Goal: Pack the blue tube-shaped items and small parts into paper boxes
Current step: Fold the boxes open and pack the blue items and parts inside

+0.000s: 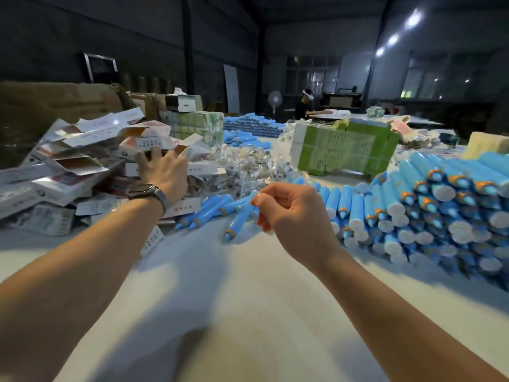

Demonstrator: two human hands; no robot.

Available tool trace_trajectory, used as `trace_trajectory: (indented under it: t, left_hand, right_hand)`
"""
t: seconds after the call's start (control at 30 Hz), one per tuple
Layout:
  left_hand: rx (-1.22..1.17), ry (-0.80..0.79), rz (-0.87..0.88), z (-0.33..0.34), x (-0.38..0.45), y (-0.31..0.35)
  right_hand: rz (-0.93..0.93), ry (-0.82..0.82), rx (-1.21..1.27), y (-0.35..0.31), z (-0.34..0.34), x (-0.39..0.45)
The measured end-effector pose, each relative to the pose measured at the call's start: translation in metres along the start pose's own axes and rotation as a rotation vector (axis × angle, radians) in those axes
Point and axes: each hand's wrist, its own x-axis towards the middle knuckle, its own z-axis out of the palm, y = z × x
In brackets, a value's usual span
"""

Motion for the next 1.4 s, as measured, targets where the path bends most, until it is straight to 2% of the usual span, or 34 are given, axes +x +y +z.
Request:
trace_trajectory:
  t: [0.07, 0.17, 0.27, 0.37, 0.43, 0.47, 0.53, 0.6, 0.67, 0.8, 0.93, 1.03, 1.17, 1.23, 1.27, 1.3, 1.33, 1.4]
  left_hand:
    - [-0.079, 0.071, 0.008, -0.006, -0.005, 0.007]
    - [-0.231, 0.207, 0.110, -0.026, -0.018, 0.027]
    - [-0.730, 0.229, 0.194, -0.058, -0.042, 0.054]
    - [-1.273, 0.117, 0.231, -0.084, -0.078, 0.081]
    - [-1.573, -0.072, 0.228, -0.095, -0.105, 0.098]
    - [-1.704, -0.165, 0.228, -0.097, -0.118, 0.105]
    - [-1.865, -0.261, 0.238, -0.092, -0.139, 0.120]
    - [-1.939, -0.288, 0.278, -0.086, -0.157, 0.134]
    - [-2.038, -0.283, 0.335, -0.080, -0.172, 0.149]
    - [-2.063, -0.227, 0.442, -0.070, -0.183, 0.157]
    - [-2.064, -0.307, 0.591, -0.067, -0.183, 0.141]
    - [-1.987, -0.266, 0.599, -0.068, -0.184, 0.135]
    - [-1.896, -0.143, 0.487, -0.070, -0.180, 0.130]
    - [-1.840, -0.101, 0.430, -0.068, -0.178, 0.126]
    - [-1.823, -0.090, 0.402, -0.068, -0.178, 0.125]
    - [-1.818, -0.077, 0.377, -0.067, -0.178, 0.125]
    - [-1.815, -0.058, 0.357, -0.067, -0.179, 0.126]
    - [-1.795, -0.017, 0.318, -0.067, -0.182, 0.130]
  right_hand:
    - [-0.002, 0.021, -0.028, 0.001, -0.003, 0.001]
    - [0.002, 0.040, -0.039, 0.002, -0.009, 0.002]
    - [0.004, 0.160, -0.043, 0.001, -0.023, 0.006]
    - [0.009, 0.327, 0.011, 0.001, -0.043, 0.011]
    - [0.029, 0.363, 0.005, 0.001, -0.053, 0.010]
    - [0.056, 0.348, 0.000, 0.002, -0.057, 0.008]
    - [0.111, 0.199, 0.058, 0.006, -0.064, -0.001]
    - [0.122, -0.009, 0.171, 0.011, -0.065, -0.015]
    - [0.102, -0.116, 0.189, 0.013, -0.061, -0.027]
    - [0.068, -0.072, 0.139, 0.013, -0.060, -0.034]
    - [0.108, -0.177, 0.306, 0.013, -0.075, -0.031]
    - [0.117, -0.209, 0.452, 0.019, -0.079, -0.031]
    - [0.145, -0.286, 0.501, 0.028, -0.092, -0.026]
    - [0.180, -0.179, 0.358, 0.034, -0.106, -0.018]
    - [0.195, -0.067, 0.155, 0.039, -0.112, -0.014]
    - [0.201, 0.049, -0.149, 0.047, -0.118, -0.011]
    - [0.207, 0.087, -0.494, 0.057, -0.123, -0.009]
    - [0.280, -0.063, -0.958, 0.071, -0.121, -0.012]
